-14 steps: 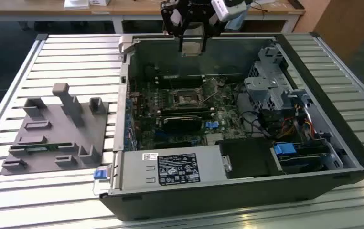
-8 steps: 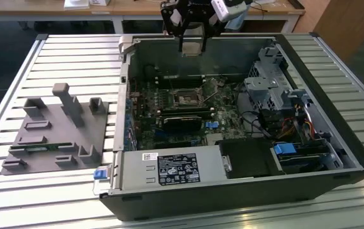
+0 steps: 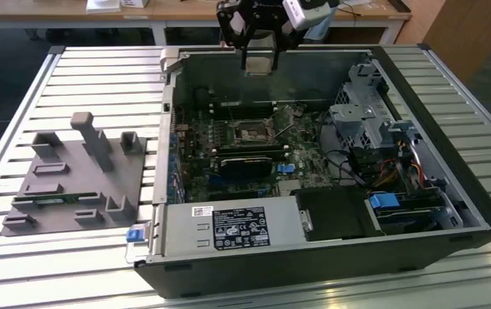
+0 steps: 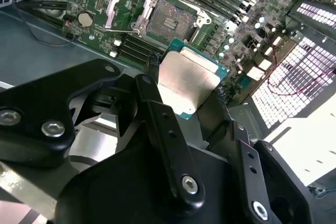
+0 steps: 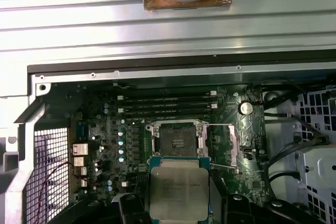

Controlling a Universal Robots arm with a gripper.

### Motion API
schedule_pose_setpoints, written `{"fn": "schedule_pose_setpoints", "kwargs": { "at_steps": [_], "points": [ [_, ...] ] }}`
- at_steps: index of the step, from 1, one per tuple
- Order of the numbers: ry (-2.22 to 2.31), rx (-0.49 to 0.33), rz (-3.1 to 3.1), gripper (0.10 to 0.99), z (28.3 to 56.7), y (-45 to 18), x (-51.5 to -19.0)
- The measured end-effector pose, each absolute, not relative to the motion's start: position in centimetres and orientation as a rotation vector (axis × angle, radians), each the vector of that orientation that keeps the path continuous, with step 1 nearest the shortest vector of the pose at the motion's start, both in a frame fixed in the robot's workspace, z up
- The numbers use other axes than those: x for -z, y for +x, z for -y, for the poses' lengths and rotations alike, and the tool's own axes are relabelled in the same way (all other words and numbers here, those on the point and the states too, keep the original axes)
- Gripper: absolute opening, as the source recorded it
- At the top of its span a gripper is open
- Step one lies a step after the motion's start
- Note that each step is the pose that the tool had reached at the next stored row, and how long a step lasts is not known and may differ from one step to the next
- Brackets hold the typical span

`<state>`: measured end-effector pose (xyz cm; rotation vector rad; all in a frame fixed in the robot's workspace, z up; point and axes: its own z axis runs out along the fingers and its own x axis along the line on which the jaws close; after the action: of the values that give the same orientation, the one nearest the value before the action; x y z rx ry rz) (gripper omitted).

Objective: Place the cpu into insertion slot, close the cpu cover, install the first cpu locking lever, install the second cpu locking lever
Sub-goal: 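Place the cpu into insertion slot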

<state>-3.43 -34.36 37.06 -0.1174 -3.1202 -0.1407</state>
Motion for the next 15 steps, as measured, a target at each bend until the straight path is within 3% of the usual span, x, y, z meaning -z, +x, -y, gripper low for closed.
{"fn": "schedule_pose_setpoints", "kwargs": {
  "at_steps": [15],
  "points": [
    [-0.261,0.142,3.116,0.541,34.36,-3.46,-37.03]
  ]
}}
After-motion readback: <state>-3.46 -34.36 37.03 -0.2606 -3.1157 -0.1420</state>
